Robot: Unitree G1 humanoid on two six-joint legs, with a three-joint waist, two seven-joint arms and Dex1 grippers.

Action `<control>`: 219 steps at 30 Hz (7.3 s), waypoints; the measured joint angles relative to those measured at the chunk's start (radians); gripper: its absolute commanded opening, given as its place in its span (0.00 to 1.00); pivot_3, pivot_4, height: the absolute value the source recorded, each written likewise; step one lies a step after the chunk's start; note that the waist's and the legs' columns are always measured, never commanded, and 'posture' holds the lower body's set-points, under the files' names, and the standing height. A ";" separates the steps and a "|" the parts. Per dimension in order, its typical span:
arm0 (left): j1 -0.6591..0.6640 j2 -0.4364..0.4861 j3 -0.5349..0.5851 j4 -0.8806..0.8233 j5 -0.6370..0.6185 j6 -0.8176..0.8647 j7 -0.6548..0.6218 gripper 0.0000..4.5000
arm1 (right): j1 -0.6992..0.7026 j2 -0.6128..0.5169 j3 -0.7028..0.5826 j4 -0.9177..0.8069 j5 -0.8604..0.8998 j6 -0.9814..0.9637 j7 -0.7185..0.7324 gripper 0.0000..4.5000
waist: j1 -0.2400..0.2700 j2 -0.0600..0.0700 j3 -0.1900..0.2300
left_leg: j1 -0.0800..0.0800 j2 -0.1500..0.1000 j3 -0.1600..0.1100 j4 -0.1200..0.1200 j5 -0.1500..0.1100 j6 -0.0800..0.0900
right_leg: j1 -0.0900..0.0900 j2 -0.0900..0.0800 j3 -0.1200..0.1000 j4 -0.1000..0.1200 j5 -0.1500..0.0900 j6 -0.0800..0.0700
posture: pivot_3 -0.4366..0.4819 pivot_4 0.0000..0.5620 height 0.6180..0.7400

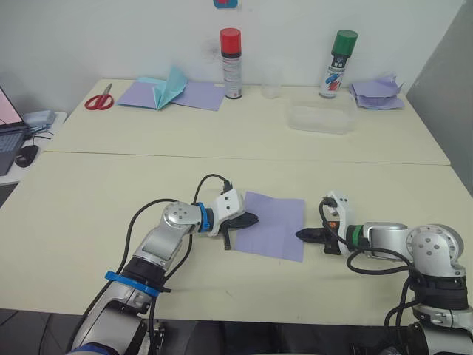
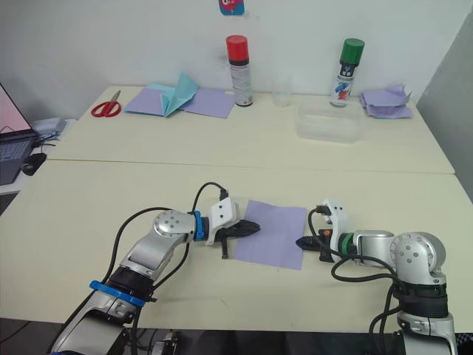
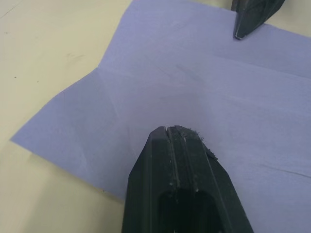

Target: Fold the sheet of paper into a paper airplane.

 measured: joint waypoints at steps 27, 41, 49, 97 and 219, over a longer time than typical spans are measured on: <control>-0.010 -0.025 -0.004 0.022 0.002 0.000 0.004 0.00 | -0.041 -0.041 0.434 -0.069 -0.583 -0.780 0.365 0.01 | 0.017 -0.001 -0.001 | 0.003 0.001 -0.002 0.003 0.000 0.000 | 0.005 0.003 0.001 0.000 0.000 0.000 | 0.48 0.27 1.00; -0.001 -0.029 -0.007 0.023 0.004 0.001 0.027 0.00 | 0.012 -0.084 0.461 0.061 -0.734 -0.825 0.414 0.01 | 0.018 -0.001 -0.001 | 0.004 0.002 -0.002 0.011 0.000 0.000 | 0.009 0.003 -0.001 0.000 0.000 0.000 | 0.48 0.27 1.00; -0.003 -0.030 -0.008 0.029 0.004 0.001 0.027 0.00 | 0.010 -0.079 0.347 0.158 -0.765 -0.877 0.408 0.01 | 0.018 -0.001 -0.001 | 0.004 0.002 -0.002 0.013 0.000 0.000 | 0.011 0.004 0.000 0.000 0.000 0.000 | 0.48 0.27 1.00; -0.032 -0.045 -0.021 0.069 0.015 -0.021 0.020 0.00 | -0.056 0.044 0.239 0.032 -0.545 -0.598 0.351 0.01 | 0.019 0.000 -0.001 | 0.002 0.000 -0.003 0.013 0.000 0.001 | 0.012 0.005 0.000 -0.003 -0.002 0.004 | 0.48 0.27 1.00; -0.325 -0.312 -0.023 0.507 0.195 -0.165 0.130 0.00 | 0.168 0.004 0.324 -0.065 -0.753 -0.754 0.384 0.01 | 0.023 -0.001 -0.003 | -0.008 -0.013 -0.024 0.016 0.000 0.001 | 0.013 0.009 -0.001 0.000 -0.002 0.004 | 0.48 0.27 1.00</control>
